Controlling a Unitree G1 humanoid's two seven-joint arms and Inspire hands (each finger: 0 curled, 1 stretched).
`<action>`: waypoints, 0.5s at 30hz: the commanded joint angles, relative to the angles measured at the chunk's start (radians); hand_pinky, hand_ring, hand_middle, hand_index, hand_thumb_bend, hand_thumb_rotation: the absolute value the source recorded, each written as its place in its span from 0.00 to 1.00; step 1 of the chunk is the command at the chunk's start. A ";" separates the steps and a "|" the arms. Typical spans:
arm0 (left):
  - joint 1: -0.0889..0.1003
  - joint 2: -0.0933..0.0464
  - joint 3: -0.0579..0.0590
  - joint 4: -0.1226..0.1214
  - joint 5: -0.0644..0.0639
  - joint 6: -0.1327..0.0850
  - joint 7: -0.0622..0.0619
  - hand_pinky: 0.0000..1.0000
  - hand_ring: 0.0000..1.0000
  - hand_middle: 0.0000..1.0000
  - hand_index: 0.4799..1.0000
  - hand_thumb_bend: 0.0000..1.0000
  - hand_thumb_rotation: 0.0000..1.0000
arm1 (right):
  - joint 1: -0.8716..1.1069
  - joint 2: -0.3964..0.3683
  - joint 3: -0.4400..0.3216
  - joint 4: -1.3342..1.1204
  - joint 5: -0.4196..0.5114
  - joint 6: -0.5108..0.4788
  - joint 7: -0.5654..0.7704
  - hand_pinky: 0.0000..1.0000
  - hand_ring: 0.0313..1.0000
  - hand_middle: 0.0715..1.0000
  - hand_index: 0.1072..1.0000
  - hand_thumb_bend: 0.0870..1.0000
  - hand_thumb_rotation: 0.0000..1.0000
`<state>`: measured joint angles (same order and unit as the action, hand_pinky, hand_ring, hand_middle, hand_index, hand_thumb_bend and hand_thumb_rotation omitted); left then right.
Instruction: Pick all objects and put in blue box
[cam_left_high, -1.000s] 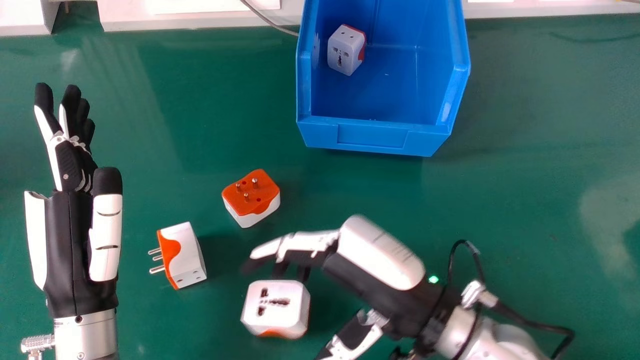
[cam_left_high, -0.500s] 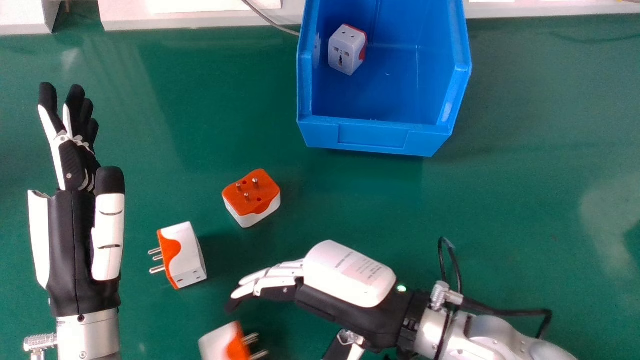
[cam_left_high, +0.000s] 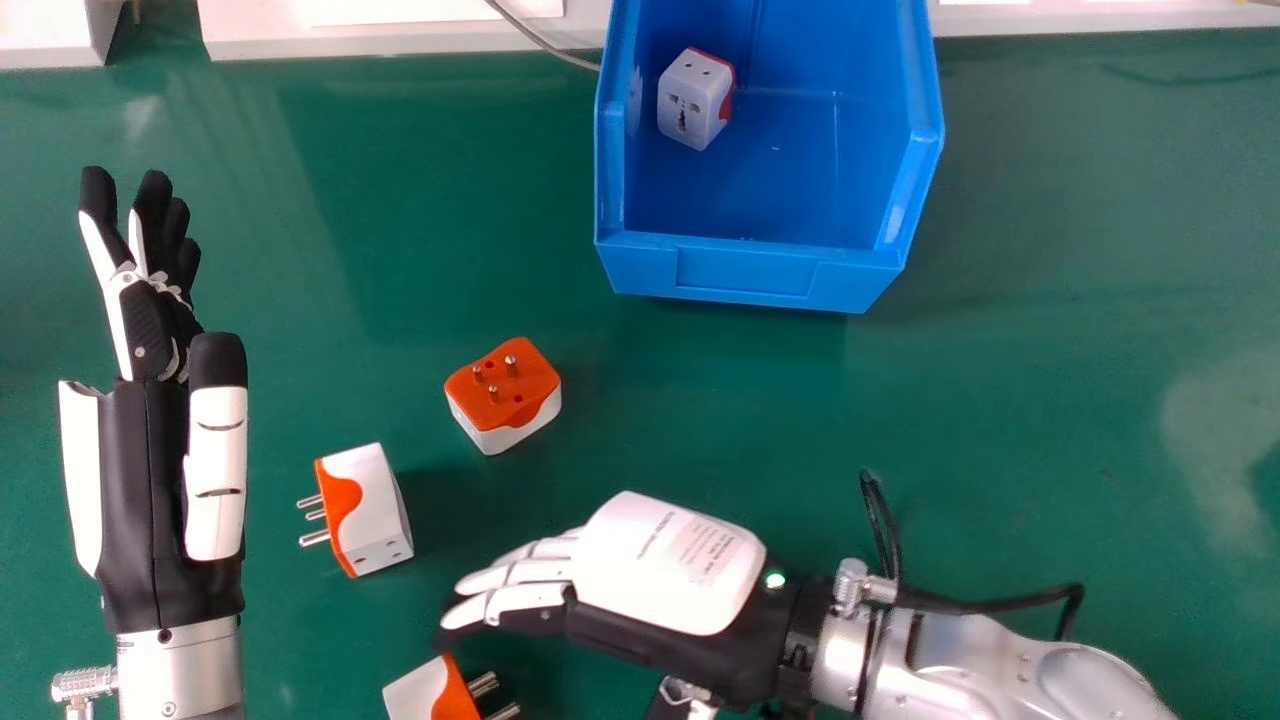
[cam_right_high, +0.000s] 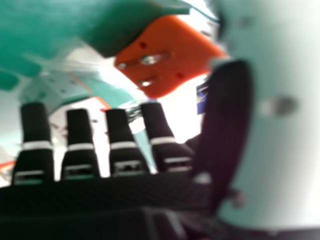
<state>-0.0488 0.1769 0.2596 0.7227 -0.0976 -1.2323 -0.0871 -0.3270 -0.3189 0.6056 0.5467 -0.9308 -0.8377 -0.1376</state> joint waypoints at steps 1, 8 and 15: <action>-0.006 0.007 0.000 -0.016 -0.009 -0.011 -0.001 1.00 1.00 1.00 0.99 0.52 0.97 | -0.019 0.008 0.013 -0.025 -0.016 0.005 -0.046 0.75 0.83 0.85 0.80 0.97 0.33; -0.009 0.003 0.001 -0.010 -0.004 -0.014 0.001 1.00 1.00 1.00 0.98 0.50 0.98 | -0.032 0.030 0.041 -0.013 0.006 -0.006 -0.064 0.75 0.83 0.85 0.82 0.99 0.37; -0.007 0.004 0.000 -0.012 -0.012 -0.012 -0.002 1.00 1.00 1.00 0.98 0.49 0.98 | -0.039 0.057 0.046 -0.008 0.029 -0.017 -0.062 0.74 0.82 0.85 0.82 1.00 0.39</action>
<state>-0.0501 0.1756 0.2596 0.7235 -0.0989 -1.2323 -0.0876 -0.3446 -0.2748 0.6526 0.5465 -0.9361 -0.8393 -0.1834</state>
